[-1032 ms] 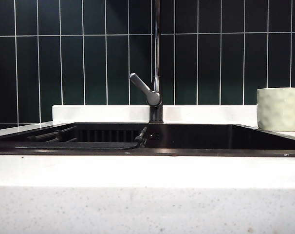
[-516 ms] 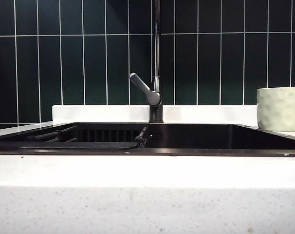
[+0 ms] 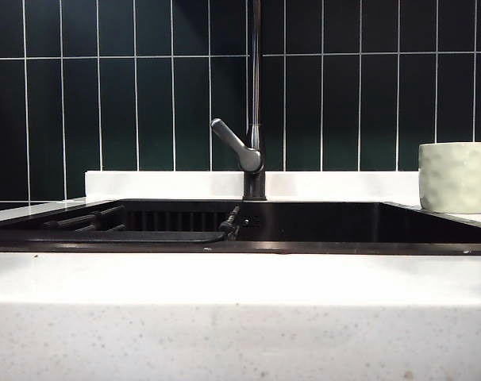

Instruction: Pick up the mug next to the sink, go to the faucet to get some water, pour the water into the sink, and finally put the mug back to its place.

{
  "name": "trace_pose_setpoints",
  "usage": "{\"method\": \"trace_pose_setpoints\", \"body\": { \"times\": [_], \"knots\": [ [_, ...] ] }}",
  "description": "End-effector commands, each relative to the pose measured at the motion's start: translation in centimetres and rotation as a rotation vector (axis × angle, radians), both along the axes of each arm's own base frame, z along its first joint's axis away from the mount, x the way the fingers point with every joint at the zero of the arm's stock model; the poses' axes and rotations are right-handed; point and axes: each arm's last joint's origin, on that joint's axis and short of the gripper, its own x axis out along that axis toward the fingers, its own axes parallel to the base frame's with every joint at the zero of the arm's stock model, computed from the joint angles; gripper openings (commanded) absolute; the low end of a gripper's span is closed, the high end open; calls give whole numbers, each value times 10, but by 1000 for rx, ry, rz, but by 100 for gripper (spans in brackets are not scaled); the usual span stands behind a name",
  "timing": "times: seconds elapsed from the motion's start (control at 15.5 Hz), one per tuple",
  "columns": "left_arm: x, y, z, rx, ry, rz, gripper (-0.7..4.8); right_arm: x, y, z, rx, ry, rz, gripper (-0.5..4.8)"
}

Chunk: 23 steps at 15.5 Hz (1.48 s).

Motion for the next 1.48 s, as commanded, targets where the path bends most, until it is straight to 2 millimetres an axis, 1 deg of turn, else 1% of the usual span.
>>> {"method": "trace_pose_setpoints", "body": {
  "times": [0.06,0.13,0.19,0.26,0.32,0.39,0.45,0.58,0.64,0.71,0.84,0.9,1.1,1.23,1.29,1.48],
  "knots": [
    [24,-1,6,13,9,-22,-6,32,-3,11,4,108,10,-6],
    [35,-3,7,14,28,-49,-6,44,-4,9,12,164,21,-6],
    [42,-4,7,16,30,-73,-6,52,-5,7,16,202,23,-6],
    [48,-4,9,17,13,-87,9,57,-5,6,19,218,35,-6],
    [55,-6,10,22,-21,-136,131,60,-5,7,21,228,46,24],
    [60,-6,10,22,-35,-138,135,61,-5,7,21,226,44,103],
    [66,-6,9,22,-35,-139,135,62,-6,6,15,233,28,132],
    [81,-7,8,23,18,-155,135,70,-7,3,-58,258,5,132],
    [96,-9,9,44,52,-223,135,76,-8,2,-72,254,10,132],
    [108,-11,11,57,73,-259,134,80,-8,1,-73,248,12,155],
    [134,-12,16,52,111,-278,134,92,-10,-5,-72,256,9,159],
    [149,-14,18,50,131,-305,134,103,-11,-12,-69,278,9,159],
    [180,-17,19,43,166,-401,134,130,-15,-37,-60,339,8,164],
    [193,-18,17,39,187,-426,134,143,-16,-48,-57,341,5,172],
    [201,-19,13,35,205,-438,134,150,-17,-54,-58,335,1,182],
    [215,-20,5,27,239,-456,135,159,-20,-61,-60,313,-12,186]
  ]
}}
